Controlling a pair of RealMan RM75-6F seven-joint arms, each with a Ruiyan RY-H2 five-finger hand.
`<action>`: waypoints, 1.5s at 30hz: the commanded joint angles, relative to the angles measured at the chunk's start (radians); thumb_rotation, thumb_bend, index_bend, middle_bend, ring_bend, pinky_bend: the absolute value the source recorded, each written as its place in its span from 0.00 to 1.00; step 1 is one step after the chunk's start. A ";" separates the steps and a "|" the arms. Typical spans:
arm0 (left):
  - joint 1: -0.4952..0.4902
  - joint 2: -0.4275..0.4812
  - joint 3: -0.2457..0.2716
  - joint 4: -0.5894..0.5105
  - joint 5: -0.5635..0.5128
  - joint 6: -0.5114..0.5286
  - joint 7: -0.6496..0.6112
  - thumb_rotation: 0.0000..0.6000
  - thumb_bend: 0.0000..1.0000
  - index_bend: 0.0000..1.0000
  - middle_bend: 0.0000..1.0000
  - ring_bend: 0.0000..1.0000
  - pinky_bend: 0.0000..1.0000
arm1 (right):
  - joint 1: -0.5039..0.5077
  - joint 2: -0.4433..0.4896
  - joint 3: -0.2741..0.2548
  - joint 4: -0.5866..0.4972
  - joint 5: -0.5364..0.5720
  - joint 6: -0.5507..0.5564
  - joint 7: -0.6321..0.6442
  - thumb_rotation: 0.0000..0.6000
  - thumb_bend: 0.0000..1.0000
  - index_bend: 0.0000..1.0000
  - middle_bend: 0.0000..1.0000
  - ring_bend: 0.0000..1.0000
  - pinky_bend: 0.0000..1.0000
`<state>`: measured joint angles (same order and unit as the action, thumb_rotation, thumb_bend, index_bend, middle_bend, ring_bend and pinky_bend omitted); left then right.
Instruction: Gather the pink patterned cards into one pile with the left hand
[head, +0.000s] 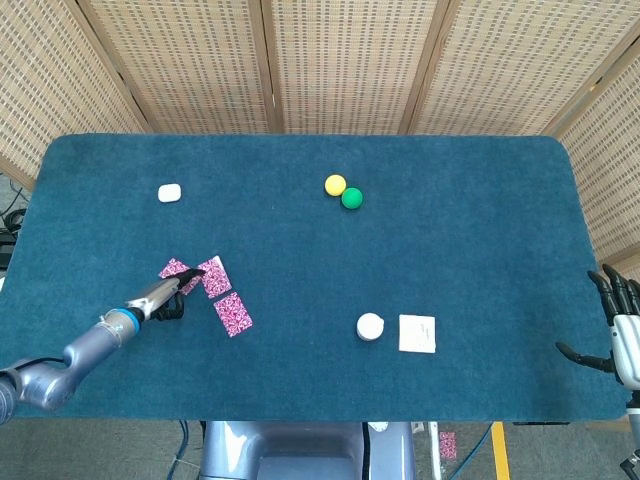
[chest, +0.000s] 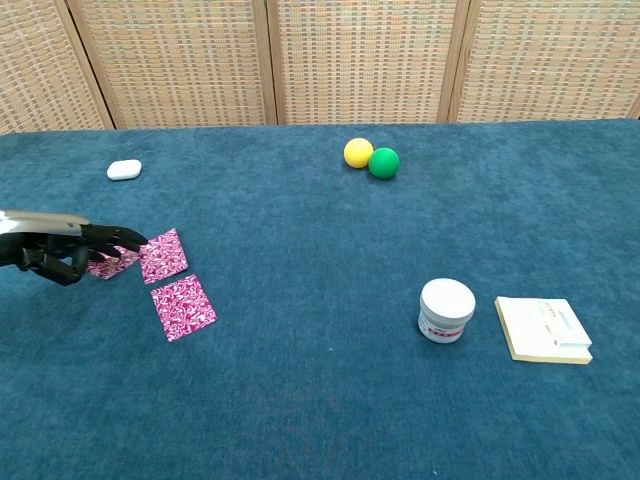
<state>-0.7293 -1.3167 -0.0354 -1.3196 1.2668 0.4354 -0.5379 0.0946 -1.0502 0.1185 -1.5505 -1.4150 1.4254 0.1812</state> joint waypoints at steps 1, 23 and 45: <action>0.013 0.010 0.001 0.011 0.014 0.007 -0.020 1.00 1.00 0.00 0.00 0.00 0.00 | 0.000 0.000 0.000 0.000 -0.001 0.001 0.000 1.00 0.00 0.00 0.00 0.00 0.00; 0.082 0.046 -0.016 0.064 0.226 0.356 0.201 1.00 0.47 0.10 0.00 0.00 0.00 | 0.001 0.000 -0.002 -0.004 -0.002 0.000 -0.005 1.00 0.00 0.00 0.00 0.00 0.00; -0.021 -0.148 0.019 0.305 0.360 0.474 0.369 1.00 0.25 0.35 0.00 0.00 0.00 | 0.016 -0.018 0.008 0.021 0.046 -0.045 -0.030 1.00 0.00 0.00 0.00 0.00 0.00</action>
<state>-0.7381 -1.4509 -0.0264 -1.0365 1.6163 0.9039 -0.1464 0.1097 -1.0672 0.1259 -1.5316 -1.3707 1.3826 0.1523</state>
